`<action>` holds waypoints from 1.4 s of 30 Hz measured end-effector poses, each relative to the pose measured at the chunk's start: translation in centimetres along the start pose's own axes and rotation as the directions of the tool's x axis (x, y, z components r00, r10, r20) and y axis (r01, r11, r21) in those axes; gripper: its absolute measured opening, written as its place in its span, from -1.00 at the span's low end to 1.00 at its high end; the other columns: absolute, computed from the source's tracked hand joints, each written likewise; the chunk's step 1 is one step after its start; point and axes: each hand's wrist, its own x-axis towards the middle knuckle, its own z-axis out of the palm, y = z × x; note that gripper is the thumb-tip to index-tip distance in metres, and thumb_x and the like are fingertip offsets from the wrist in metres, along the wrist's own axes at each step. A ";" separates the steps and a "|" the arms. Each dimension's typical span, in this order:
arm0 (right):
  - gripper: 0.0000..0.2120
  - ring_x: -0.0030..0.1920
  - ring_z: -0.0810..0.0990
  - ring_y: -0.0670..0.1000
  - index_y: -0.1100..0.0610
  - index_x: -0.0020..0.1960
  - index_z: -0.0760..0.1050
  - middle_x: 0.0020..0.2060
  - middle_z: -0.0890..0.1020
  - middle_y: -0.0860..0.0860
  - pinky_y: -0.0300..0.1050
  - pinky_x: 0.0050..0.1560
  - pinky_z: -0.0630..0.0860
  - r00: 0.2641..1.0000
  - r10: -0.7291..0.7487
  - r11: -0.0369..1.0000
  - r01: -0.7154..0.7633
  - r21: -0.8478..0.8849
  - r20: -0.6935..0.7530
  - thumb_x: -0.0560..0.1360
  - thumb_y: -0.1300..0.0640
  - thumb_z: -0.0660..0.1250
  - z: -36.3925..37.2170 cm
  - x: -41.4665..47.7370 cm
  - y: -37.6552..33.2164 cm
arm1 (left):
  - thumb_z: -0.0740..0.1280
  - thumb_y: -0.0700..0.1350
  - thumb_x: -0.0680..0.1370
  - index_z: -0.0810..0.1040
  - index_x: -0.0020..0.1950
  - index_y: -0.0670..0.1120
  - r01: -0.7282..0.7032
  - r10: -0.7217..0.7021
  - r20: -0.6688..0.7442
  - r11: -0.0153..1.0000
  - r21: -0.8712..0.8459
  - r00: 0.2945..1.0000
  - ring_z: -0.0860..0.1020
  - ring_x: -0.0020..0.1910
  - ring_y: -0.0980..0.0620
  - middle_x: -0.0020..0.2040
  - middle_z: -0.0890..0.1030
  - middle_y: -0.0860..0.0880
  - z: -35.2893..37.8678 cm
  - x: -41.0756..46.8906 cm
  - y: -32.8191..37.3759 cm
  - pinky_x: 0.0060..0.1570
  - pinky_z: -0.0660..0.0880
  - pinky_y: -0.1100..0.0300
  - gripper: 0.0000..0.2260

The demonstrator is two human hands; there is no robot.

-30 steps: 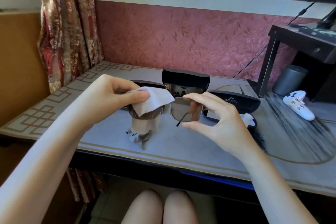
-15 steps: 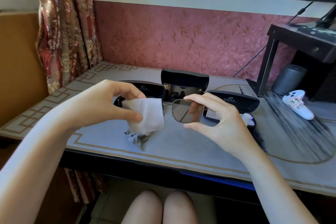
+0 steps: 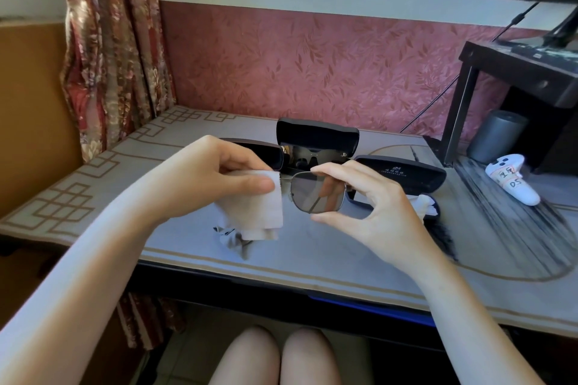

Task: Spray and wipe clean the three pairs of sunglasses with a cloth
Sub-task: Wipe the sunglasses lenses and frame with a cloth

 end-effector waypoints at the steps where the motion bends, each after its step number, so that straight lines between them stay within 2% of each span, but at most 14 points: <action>1: -0.56 0.01 0.52 -0.10 0.03 0.22 0.56 -0.08 0.55 -0.05 -0.38 0.14 0.35 1.000 0.001 1.000 -0.001 -0.002 0.000 0.37 0.20 0.54 0.0 0.0 0.0 | 0.47 -0.03 0.41 0.70 -0.14 0.02 0.010 -0.011 -0.014 1.000 -0.010 1.000 0.66 -0.22 0.21 -0.22 0.72 0.09 0.0 0.0 -0.1 -0.17 0.52 0.41 -0.93; 4: -0.56 0.01 0.51 -0.11 0.02 0.21 0.56 -0.08 0.56 -0.03 -0.38 0.15 0.35 1.000 0.009 1.000 -0.009 0.005 -0.004 0.36 0.19 0.55 0.0 -0.1 0.0 | 0.50 -0.05 0.37 0.70 -0.19 0.03 0.041 -0.044 -0.047 0.997 -0.058 0.998 0.67 -0.22 0.19 -0.24 0.72 0.07 -0.1 0.0 -0.2 -0.13 0.53 0.37 -0.95; 8: -0.55 0.00 0.52 -0.05 0.03 0.22 0.56 -0.09 0.56 -0.01 -0.27 0.15 0.40 1.000 0.018 1.000 -0.017 0.007 -0.021 0.37 0.17 0.55 -0.2 -0.2 0.1 | 0.50 -0.06 0.37 0.71 -0.09 0.01 0.075 -0.085 -0.076 0.990 -0.117 0.994 0.68 -0.16 0.17 -0.20 0.73 0.06 -0.7 -0.3 -0.3 -0.01 0.53 0.27 -0.86; 12: -0.57 0.00 0.52 -0.05 0.05 0.22 0.56 -0.10 0.55 -0.07 -0.27 0.16 0.39 1.000 0.014 1.000 -0.014 0.011 -0.006 0.37 0.17 0.54 -0.1 -0.2 0.2 | 0.49 -0.11 0.38 0.71 -0.06 0.02 0.094 -0.103 -0.066 0.987 -0.133 0.992 0.67 -0.17 0.20 -0.19 0.73 0.08 -1.0 -0.5 -0.5 -0.06 0.51 0.30 -0.85; 15: -0.57 -0.01 0.52 -0.06 0.05 0.22 0.56 -0.10 0.54 -0.10 -0.29 0.14 0.38 1.000 0.009 1.000 -0.009 0.016 -0.003 0.37 0.15 0.52 0.1 -0.2 0.3 | 0.51 -0.09 0.38 0.71 -0.11 0.01 0.093 -0.106 -0.106 0.988 -0.125 0.989 0.67 -0.19 0.18 -0.22 0.72 0.06 -0.5 -0.3 -0.5 -0.03 0.52 0.26 -0.90; 17: -0.57 -0.01 0.52 -0.08 0.05 0.22 0.56 -0.10 0.53 -0.13 -0.33 0.12 0.37 1.000 -0.006 1.000 0.006 0.013 -0.001 0.37 0.16 0.52 0.2 -0.1 0.3 | 0.51 -0.07 0.38 0.71 -0.15 0.00 0.080 -0.094 -0.130 0.991 -0.110 0.987 0.66 -0.22 0.19 -0.25 0.72 0.07 0.0 -0.1 -0.3 -0.06 0.51 0.31 -0.92; 21: -0.57 -0.02 0.51 -0.13 0.05 0.20 0.57 -0.09 0.53 -0.13 -0.42 0.08 0.34 1.000 -0.008 1.000 0.008 -0.009 0.010 0.36 0.21 0.54 0.2 -0.1 0.2 | 0.50 -0.03 0.40 0.71 -0.19 0.01 0.029 -0.032 -0.135 0.999 -0.020 0.990 0.59 -0.32 0.24 -0.26 0.71 0.04 1.0 0.3 0.0 -0.32 0.40 0.48 -0.95; 24: -0.57 -0.01 0.52 -0.11 0.03 0.20 0.56 -0.10 0.53 -0.17 -0.38 0.11 0.35 1.000 -0.004 1.000 0.004 0.011 0.000 0.36 0.21 0.54 0.1 -0.2 0.2 | 0.48 -0.04 0.43 0.71 -0.19 0.01 0.002 -0.003 -0.141 1.000 -0.003 0.990 0.57 -0.33 0.25 -0.26 0.70 0.05 1.1 0.4 0.1 -0.32 0.39 0.49 -0.96; 31: -0.55 0.00 0.51 -0.09 0.03 0.23 0.56 -0.09 0.54 -0.09 -0.34 0.14 0.38 1.000 0.010 1.000 -0.010 0.022 -0.025 0.37 0.18 0.54 0.0 -0.3 0.1 | 0.42 -0.01 0.49 0.68 -0.23 0.04 -0.013 0.014 -0.188 1.000 0.002 0.982 0.54 -0.38 0.29 -0.31 0.67 0.12 1.4 0.5 0.0 -0.34 0.38 0.49 -0.88; 35: -0.56 -0.02 0.50 -0.12 0.06 0.21 0.56 -0.09 0.55 -0.05 -0.36 0.13 0.37 0.999 0.016 1.000 -0.016 0.017 -0.040 0.36 0.19 0.55 0.0 -0.3 0.1 | 0.43 0.01 0.47 0.68 -0.24 0.08 0.002 -0.005 -0.228 1.000 -0.012 0.974 0.57 -0.34 0.28 -0.30 0.69 0.12 0.7 0.3 -0.4 -0.23 0.45 0.34 -0.90; 38: -0.55 -0.04 0.52 -0.09 0.07 0.23 0.56 -0.12 0.54 -0.06 -0.19 0.14 0.43 0.998 0.042 0.998 -0.040 0.042 -0.049 0.36 0.19 0.55 -0.2 -0.3 0.2 | 0.44 -0.01 0.47 0.70 -0.22 0.04 0.032 -0.046 -0.246 0.998 -0.059 0.968 0.60 -0.32 0.24 -0.28 0.70 0.08 -0.1 0.1 -0.6 -0.13 0.49 0.22 -0.91; 40: -0.54 -0.05 0.52 -0.07 0.06 0.23 0.56 -0.13 0.54 -0.05 -0.10 0.15 0.44 0.998 0.047 0.998 -0.045 0.053 -0.047 0.36 0.19 0.55 -0.3 -0.4 0.2 | 0.44 -0.03 0.47 0.71 -0.19 0.02 0.050 -0.067 -0.229 0.996 -0.079 0.971 0.62 -0.28 0.22 -0.26 0.71 0.06 -0.4 -0.1 -0.7 -0.08 0.51 0.22 -0.92; 42: -0.54 -0.05 0.51 -0.07 0.06 0.23 0.56 -0.13 0.54 -0.06 -0.11 0.15 0.43 0.998 0.043 0.998 -0.040 0.054 -0.044 0.36 0.19 0.55 -0.3 -0.5 0.2 | 0.44 -0.05 0.47 0.71 -0.17 0.02 0.055 -0.073 -0.208 0.994 -0.090 0.976 0.63 -0.28 0.23 -0.25 0.72 0.08 -0.5 -0.2 -0.7 -0.09 0.51 0.25 -0.94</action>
